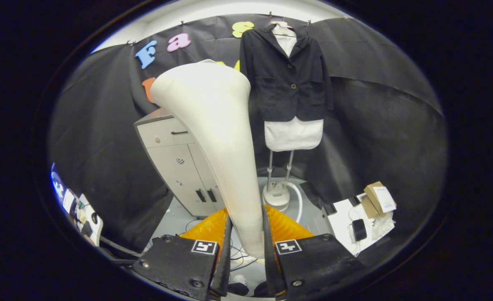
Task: Iron the clothes twice with a garment steamer, once on the left side and once on the right side.
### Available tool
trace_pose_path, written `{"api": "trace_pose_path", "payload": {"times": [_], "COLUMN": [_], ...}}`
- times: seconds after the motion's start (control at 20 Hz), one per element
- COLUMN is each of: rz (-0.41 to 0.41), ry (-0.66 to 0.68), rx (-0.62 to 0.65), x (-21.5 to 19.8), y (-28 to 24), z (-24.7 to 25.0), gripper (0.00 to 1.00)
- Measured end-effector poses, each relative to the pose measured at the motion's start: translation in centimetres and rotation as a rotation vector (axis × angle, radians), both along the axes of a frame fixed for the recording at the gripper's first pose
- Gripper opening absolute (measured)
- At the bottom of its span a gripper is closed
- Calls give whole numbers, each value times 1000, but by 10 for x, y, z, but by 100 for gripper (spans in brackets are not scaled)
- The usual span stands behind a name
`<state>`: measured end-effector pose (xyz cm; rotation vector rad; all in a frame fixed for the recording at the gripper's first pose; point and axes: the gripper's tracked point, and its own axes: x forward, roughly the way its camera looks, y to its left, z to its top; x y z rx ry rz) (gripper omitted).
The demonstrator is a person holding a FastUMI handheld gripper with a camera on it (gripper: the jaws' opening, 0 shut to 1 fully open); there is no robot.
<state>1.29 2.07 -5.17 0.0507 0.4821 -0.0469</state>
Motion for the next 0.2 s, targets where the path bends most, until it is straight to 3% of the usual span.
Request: {"api": "trace_pose_path", "payload": {"times": [0.2], "rz": [10], "ry": [1], "rx": [-10], "x": [-1], "y": [9], "z": [1], "gripper": [38]}}
